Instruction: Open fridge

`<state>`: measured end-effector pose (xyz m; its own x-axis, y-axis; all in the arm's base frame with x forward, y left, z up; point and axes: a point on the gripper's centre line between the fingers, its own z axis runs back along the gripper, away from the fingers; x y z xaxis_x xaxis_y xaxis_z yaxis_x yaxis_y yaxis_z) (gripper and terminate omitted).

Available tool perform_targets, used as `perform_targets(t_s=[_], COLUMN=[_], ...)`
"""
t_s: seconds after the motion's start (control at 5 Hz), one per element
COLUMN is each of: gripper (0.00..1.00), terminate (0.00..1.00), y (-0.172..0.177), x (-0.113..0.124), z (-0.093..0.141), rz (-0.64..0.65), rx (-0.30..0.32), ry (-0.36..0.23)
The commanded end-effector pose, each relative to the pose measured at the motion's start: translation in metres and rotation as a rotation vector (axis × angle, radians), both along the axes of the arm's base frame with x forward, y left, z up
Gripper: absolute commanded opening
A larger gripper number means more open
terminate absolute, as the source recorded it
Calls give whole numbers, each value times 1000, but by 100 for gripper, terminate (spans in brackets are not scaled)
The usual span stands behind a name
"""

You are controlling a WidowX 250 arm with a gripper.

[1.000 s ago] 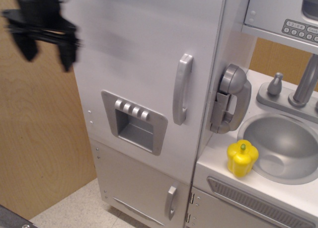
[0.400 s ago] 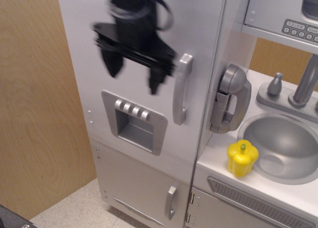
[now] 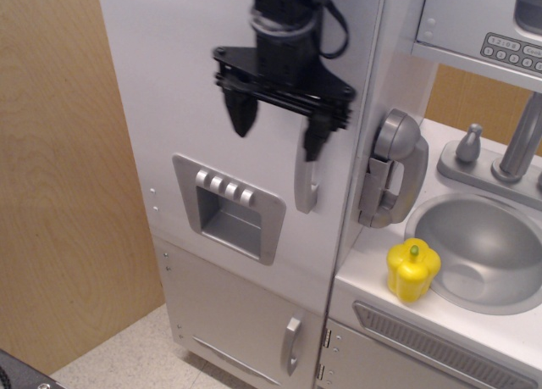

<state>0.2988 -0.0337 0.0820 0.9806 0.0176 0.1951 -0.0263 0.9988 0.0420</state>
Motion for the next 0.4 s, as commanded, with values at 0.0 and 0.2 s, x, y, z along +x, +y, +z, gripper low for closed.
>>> perform_targets(t_s=[0.0, 0.2], gripper=[100, 100], terminate=[0, 0], y=[-10, -10], x=[20, 27], z=[3, -2], rz=[-11, 3], rx=[-39, -18], ry=[-171, -237])
